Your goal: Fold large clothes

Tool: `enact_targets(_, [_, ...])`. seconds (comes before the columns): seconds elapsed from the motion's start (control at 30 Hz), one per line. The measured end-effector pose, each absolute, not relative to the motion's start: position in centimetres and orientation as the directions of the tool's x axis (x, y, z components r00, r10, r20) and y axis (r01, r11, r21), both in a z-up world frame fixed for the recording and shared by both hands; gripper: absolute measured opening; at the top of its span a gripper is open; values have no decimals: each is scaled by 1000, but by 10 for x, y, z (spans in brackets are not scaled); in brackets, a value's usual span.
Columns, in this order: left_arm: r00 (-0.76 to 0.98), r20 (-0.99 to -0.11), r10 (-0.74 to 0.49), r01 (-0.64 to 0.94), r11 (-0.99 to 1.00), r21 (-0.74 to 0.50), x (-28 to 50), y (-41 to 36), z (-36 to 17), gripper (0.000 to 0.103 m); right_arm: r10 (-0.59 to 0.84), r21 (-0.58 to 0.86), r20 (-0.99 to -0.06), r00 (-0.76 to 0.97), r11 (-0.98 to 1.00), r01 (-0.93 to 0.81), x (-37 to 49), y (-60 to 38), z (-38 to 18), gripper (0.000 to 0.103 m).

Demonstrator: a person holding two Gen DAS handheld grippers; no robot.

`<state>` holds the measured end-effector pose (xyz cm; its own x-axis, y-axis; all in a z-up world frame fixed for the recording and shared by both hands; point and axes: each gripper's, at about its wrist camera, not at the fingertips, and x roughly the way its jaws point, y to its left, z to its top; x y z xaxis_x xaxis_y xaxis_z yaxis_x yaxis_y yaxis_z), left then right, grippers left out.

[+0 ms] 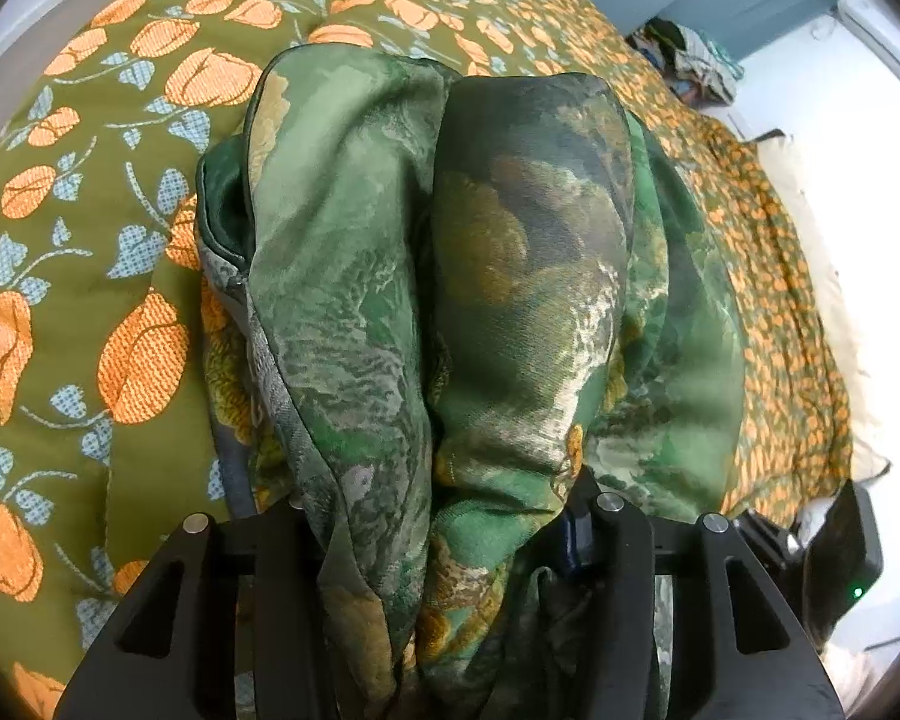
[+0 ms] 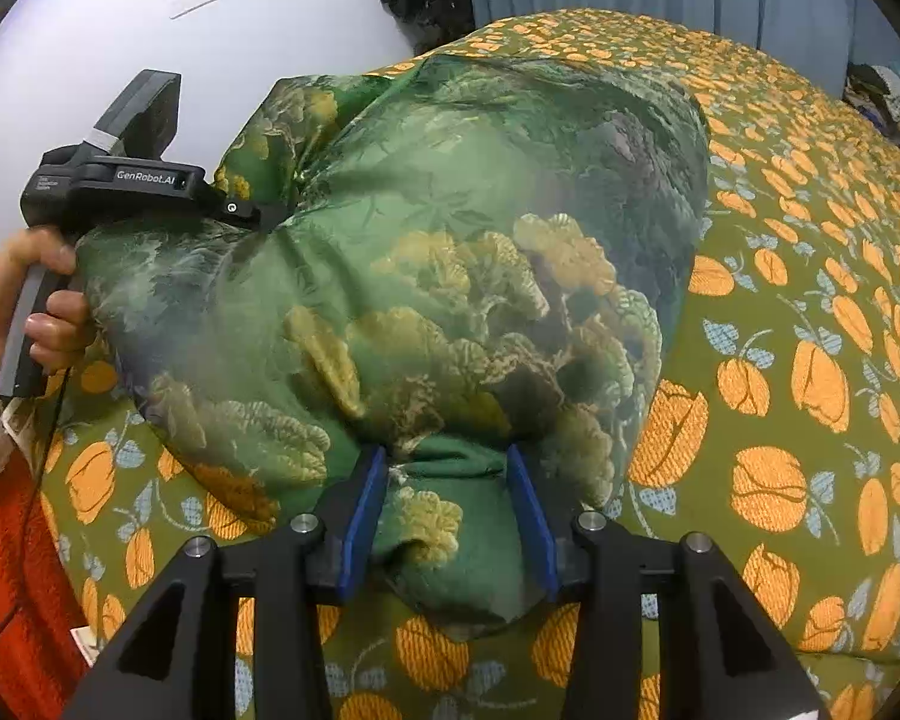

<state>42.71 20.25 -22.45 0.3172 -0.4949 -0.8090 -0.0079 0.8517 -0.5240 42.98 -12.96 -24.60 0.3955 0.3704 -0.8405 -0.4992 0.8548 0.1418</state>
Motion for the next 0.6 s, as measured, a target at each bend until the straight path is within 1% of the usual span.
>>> enact_targets(0.13, [304,-815,-493,-24,851,-524,427,201,-217,55,346,97,-797,496,883,-460,408,-127,-227,44])
enact_targets(0.2, [322,-809,-491,-23,850,-526,424,202,-209,60,287,20,-768,573,904,-427,390,-129,-210,49])
enact_targets(0.23, [340,-803,-488,-19,851,-525,421,201,-203,65,263,-10,-758,596,910,-414,383,-131,-204,55])
enact_targets(0.27, [354,-800,-484,-15,853,-522,418,201,-198,69,242,-39,-746,620,915,-403,374,-134,-196,56])
enact_targets(0.3, [369,-797,-478,-10,855,-518,414,200,-192,70,233,-55,-737,634,915,-400,367,-137,-189,56])
enact_targets(0.37, [411,-794,-447,-4,871,-492,405,200,-176,82,229,-76,-721,654,912,-402,353,-145,-178,57])
enact_targets(0.4, [426,-794,-434,-2,877,-481,401,202,-171,84,226,-88,-709,669,912,-401,346,-151,-172,60])
enact_targets(0.47, [451,-781,-432,7,877,-481,394,208,-159,85,219,-105,-685,695,914,-392,334,-160,-165,74])
enact_targets(0.6, [503,-734,-456,2,850,-527,381,232,-147,88,228,-107,-647,728,918,-382,319,-180,-156,75])
